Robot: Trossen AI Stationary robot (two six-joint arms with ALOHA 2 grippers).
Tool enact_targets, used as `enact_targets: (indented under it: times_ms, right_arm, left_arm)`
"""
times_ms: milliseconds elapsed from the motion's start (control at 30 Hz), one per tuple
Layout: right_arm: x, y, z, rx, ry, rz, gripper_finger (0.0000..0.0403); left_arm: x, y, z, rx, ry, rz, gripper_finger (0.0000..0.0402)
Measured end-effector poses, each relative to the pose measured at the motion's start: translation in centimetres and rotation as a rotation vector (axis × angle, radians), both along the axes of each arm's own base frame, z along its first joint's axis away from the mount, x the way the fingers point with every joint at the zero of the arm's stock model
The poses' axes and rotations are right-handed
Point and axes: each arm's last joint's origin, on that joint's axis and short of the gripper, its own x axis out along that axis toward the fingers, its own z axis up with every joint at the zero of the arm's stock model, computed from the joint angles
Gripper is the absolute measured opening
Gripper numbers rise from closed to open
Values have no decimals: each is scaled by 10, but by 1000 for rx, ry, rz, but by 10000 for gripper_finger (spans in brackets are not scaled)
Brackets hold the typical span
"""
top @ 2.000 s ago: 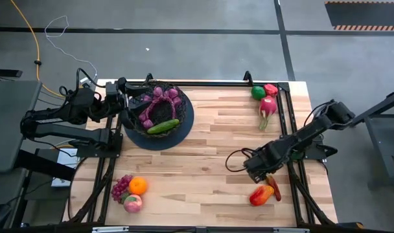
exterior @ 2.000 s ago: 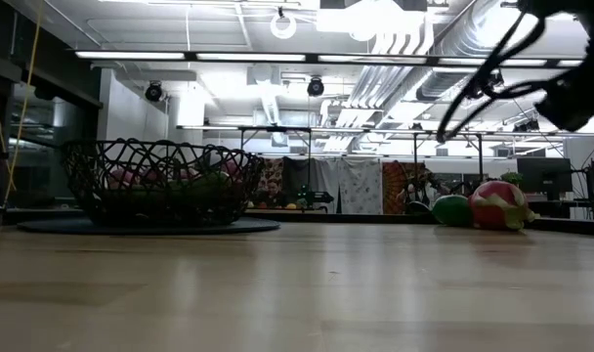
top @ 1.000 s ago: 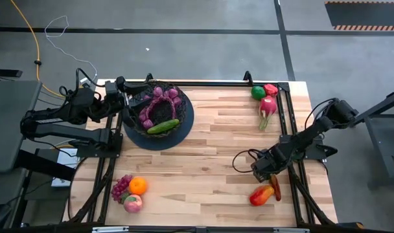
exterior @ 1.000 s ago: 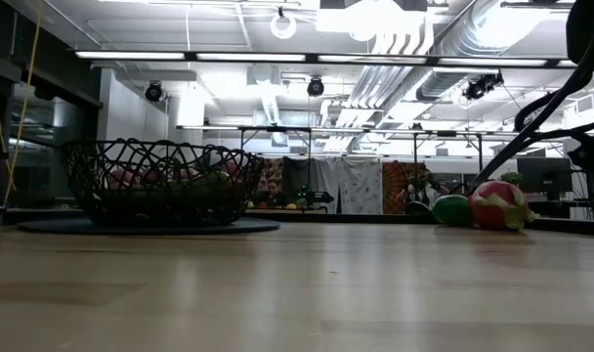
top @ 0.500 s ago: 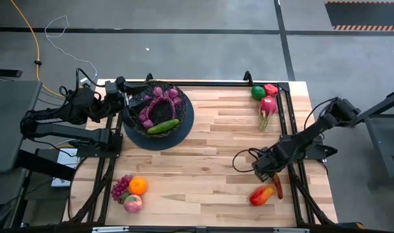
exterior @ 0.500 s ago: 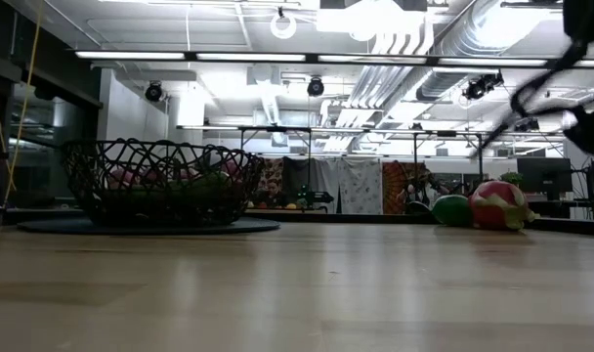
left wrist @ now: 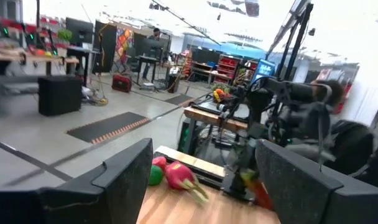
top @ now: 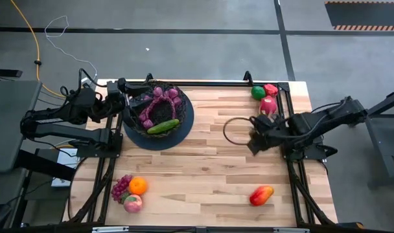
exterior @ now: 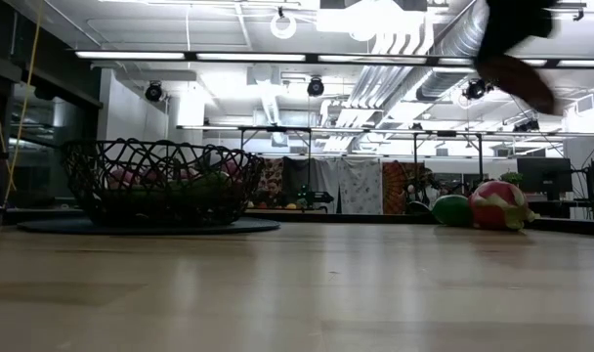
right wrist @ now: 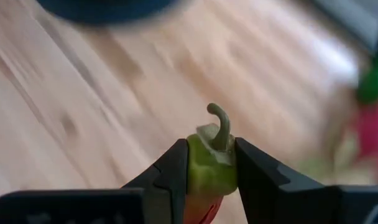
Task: Build produce basket
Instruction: Put the red chili pepper into the black wire basket
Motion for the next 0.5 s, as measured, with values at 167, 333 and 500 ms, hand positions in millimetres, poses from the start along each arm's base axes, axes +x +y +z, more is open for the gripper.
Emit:
enact_targets:
  times_ms: [167,333,500]
  right_arm:
    - [31,-13,9,-95,-199,132,100]
    - [55,-19,14,-129,-358,230,100]
    - [58,-23,20,-144,-417,217,100]
  left_arm:
    - [9,0,-4,-97,-11,-48,275]
    - [25,1,-11,-80,59,-111,275]
    - [34,1,-16,-71,100,-159,275]
